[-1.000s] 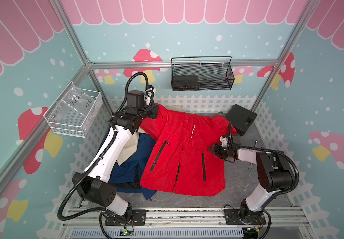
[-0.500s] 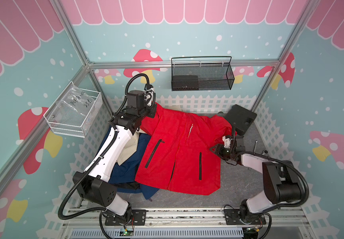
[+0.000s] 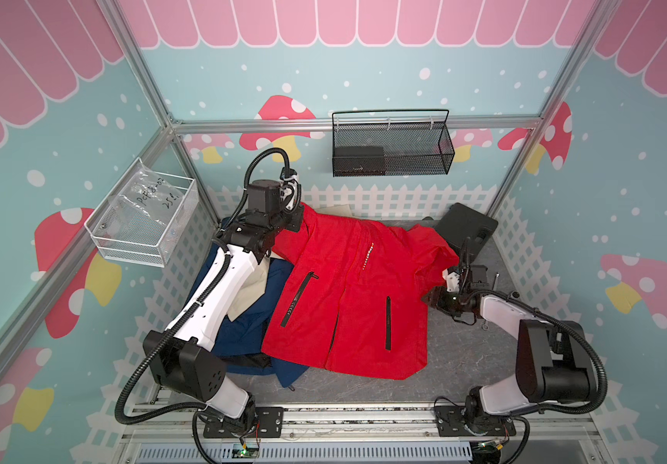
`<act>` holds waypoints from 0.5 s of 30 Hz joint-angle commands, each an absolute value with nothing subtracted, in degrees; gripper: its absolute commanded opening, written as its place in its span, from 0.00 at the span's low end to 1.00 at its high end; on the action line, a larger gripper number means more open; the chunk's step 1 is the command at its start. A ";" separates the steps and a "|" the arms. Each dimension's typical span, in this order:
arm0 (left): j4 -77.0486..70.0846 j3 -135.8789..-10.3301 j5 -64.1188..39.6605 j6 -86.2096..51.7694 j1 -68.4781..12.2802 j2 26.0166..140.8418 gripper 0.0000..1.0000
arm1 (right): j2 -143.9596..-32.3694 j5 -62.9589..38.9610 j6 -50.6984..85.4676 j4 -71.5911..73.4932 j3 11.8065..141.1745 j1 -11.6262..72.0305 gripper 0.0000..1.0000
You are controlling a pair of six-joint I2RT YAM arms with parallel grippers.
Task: Unzip the jacket
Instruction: Flatten out the jacket at the center of the board.
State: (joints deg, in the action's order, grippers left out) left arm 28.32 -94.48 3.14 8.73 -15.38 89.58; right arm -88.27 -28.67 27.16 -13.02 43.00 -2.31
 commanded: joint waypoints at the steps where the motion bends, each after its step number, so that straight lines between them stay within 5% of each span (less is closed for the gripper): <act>1: 24.61 -94.04 1.98 8.27 -14.78 88.24 0.00 | -90.61 -30.92 23.62 -15.74 44.92 -2.20 0.50; 5: 24.26 -93.58 1.84 8.26 -14.60 88.24 0.00 | -91.98 -32.52 23.56 -14.44 43.87 -2.11 0.44; 11: 23.14 -93.27 3.01 8.08 -13.52 88.59 0.00 | -90.80 -29.71 24.43 -14.85 42.70 -2.50 0.01; 15: 21.64 -93.25 5.10 7.89 -10.95 89.09 0.00 | -87.66 -26.08 27.28 -15.77 41.09 -6.22 0.00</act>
